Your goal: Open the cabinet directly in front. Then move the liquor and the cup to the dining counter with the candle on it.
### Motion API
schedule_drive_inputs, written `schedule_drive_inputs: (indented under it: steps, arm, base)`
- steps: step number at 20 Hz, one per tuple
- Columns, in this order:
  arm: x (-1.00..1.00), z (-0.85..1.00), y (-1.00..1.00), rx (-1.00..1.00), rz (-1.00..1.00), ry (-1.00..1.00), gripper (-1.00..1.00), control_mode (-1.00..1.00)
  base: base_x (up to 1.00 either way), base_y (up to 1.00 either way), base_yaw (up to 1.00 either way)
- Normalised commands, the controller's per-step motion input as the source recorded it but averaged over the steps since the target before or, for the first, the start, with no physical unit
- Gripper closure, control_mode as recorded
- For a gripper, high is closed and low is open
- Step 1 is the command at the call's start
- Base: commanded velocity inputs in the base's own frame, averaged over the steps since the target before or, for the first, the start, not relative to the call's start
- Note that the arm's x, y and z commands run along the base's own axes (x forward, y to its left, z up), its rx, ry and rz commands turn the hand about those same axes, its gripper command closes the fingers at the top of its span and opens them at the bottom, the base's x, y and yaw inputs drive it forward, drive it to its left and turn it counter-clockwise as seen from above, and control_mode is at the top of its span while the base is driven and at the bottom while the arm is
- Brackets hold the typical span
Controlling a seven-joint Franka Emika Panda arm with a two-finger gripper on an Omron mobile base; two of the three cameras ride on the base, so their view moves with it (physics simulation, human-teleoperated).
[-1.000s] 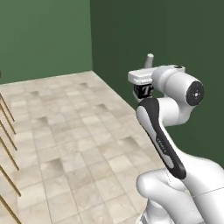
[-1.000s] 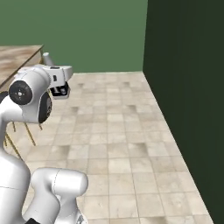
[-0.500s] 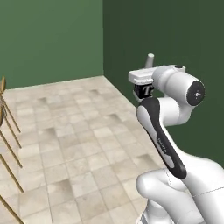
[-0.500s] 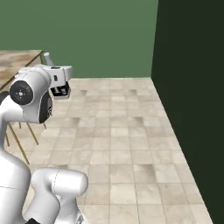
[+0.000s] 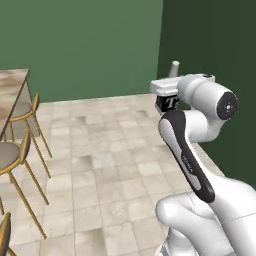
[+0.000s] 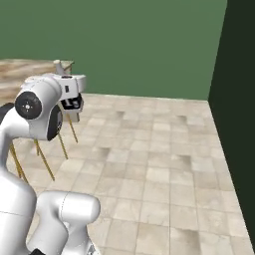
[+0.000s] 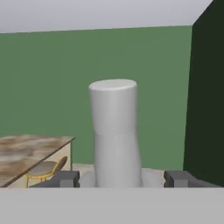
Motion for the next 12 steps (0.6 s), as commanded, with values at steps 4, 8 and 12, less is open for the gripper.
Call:
schedule_drive_inputs:
  steps: [4, 8, 12]
  arm:
    - [0.00, 0.00, 0.00, 0.00, 0.00, 0.00, 1.00, 1.00]
    - [0.00, 0.00, 0.00, 0.00, 0.00, 0.00, 1.00, 1.00]
    - [0.00, 0.00, 0.00, 0.00, 0.00, 0.00, 1.00, 1.00]
  base:
    - [0.77, -0.08, 0.66]
    - [0.03, -0.10, 0.71]
    - [-0.33, -0.18, 0.69]
